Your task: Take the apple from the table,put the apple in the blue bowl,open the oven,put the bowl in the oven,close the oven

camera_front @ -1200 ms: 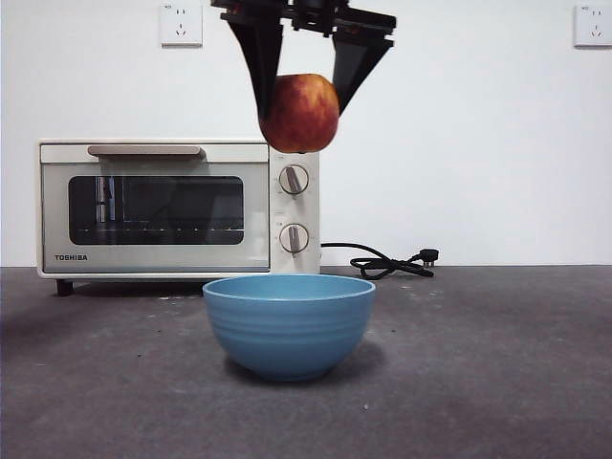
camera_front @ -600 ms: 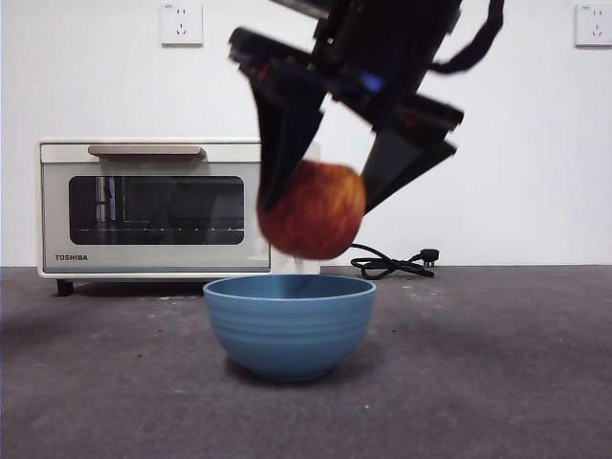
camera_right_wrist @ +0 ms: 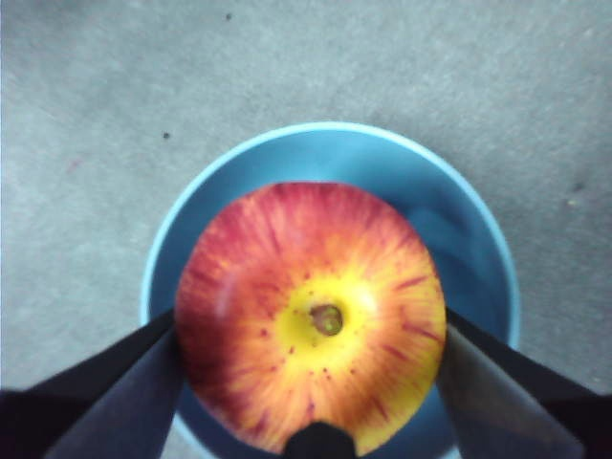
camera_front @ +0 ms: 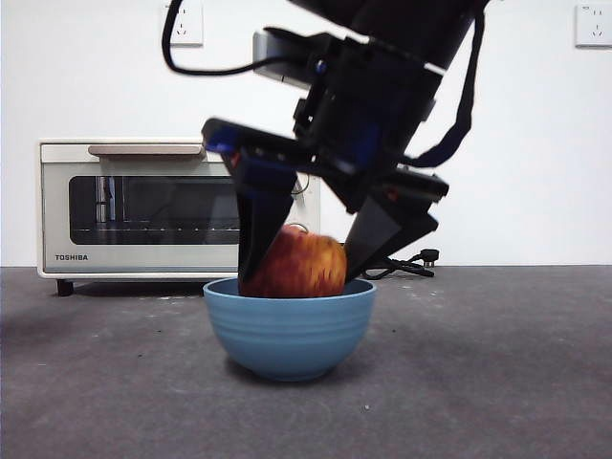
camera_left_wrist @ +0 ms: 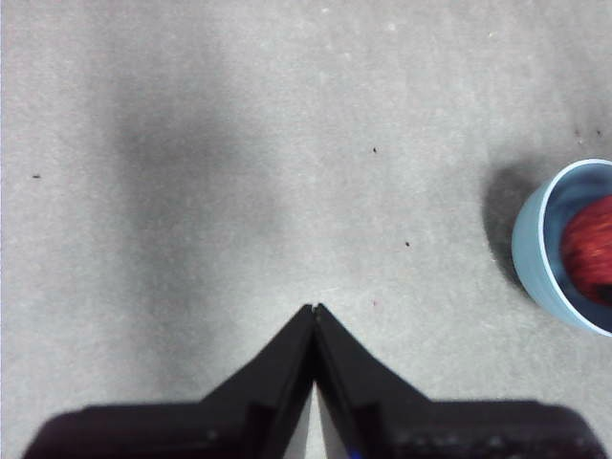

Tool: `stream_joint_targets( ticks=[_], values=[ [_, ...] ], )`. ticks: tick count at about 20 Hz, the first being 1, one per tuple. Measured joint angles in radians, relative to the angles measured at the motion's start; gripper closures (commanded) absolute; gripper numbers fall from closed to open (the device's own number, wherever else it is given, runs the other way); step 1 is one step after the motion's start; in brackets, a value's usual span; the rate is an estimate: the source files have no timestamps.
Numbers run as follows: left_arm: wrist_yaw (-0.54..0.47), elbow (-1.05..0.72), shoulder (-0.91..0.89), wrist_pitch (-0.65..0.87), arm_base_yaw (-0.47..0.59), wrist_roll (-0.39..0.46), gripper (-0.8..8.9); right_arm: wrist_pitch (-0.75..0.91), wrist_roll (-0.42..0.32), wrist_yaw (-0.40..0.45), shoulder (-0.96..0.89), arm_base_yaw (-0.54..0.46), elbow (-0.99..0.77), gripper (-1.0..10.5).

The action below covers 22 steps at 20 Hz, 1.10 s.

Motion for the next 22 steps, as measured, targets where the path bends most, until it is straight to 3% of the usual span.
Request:
stream_joint_targets(
  ticks=[8, 14, 18, 22],
  values=[
    [0.000, 0.000, 0.048, 0.013, 0.000, 0.000, 8.17, 0.018, 0.053, -0.017, 0.045, 0.001, 0.000, 4.5],
    [0.000, 0.000, 0.051, 0.016, 0.000, 0.000, 8.17, 0.021, 0.060, -0.018, 0.044, 0.001, 0.002, 4.4],
    [0.002, 0.000, 0.051, 0.044, 0.000, 0.000, 8.17, -0.062, 0.060, -0.041, 0.040, 0.002, 0.062, 4.4],
    [0.116, 0.000, 0.055, 0.102, 0.000, -0.001, 8.18, -0.158, 0.058, -0.041, -0.023, 0.002, 0.164, 4.5]
  ],
)
